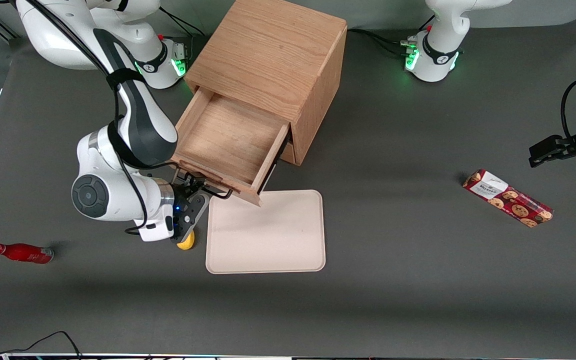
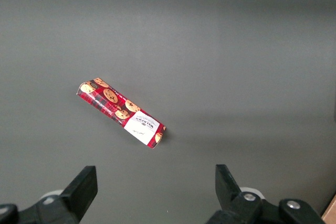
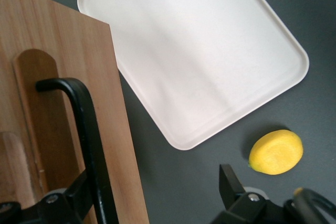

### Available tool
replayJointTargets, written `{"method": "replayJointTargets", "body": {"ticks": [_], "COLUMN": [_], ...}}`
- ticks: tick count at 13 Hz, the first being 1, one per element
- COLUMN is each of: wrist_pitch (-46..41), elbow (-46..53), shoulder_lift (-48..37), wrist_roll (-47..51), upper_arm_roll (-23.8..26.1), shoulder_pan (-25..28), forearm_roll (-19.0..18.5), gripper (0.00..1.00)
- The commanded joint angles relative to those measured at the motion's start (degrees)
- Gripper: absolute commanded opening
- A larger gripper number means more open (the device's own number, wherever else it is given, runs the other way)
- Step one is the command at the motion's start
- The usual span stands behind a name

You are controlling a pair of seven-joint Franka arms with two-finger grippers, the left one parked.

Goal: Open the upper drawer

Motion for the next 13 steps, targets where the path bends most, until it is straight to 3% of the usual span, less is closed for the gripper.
{"method": "replayJointTargets", "body": {"ticks": [1,13], "wrist_pitch": [0.4,1.6], "elbow": [2.8,5.3], "shoulder_lift": [1.6,3.8], "wrist_roll": [-1.5,-5.7], "upper_arm_roll": [-0.1,-0.2], "shoulder_pan": [-0.5,-3.6], "forearm_roll": [-0.7,-1.0], "gripper": [1.0,1.0]}}
